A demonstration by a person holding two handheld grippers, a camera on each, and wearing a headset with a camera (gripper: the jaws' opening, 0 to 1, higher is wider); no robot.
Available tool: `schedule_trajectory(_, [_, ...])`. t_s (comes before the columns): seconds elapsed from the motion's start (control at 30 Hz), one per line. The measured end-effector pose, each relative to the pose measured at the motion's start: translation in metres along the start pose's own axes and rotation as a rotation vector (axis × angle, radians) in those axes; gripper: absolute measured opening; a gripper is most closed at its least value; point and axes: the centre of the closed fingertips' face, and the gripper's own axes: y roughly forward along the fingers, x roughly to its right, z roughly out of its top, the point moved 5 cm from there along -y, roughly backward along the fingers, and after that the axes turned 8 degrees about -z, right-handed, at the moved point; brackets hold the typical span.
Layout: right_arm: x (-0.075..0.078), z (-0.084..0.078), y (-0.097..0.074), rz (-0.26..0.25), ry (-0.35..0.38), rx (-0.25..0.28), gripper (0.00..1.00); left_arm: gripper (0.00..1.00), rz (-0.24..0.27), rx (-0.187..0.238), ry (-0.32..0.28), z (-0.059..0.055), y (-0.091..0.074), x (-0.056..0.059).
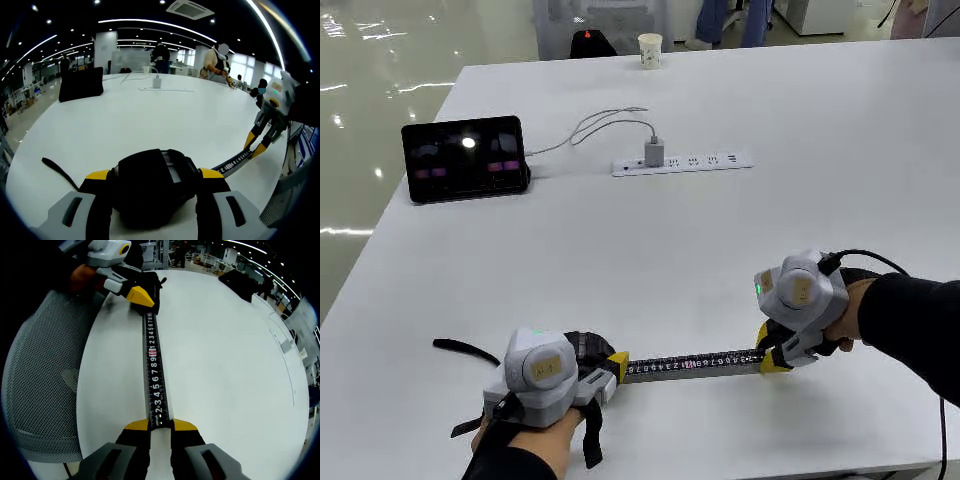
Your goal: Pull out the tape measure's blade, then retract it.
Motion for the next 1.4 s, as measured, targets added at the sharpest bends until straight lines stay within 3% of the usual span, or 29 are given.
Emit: schedule_trajectory(1.4, [0.0, 0.017, 0.007, -0.003, 0.024, -0.005, 0.11, 0.63, -0.001, -0.001, 0.001, 0.001, 0.0, -0.001])
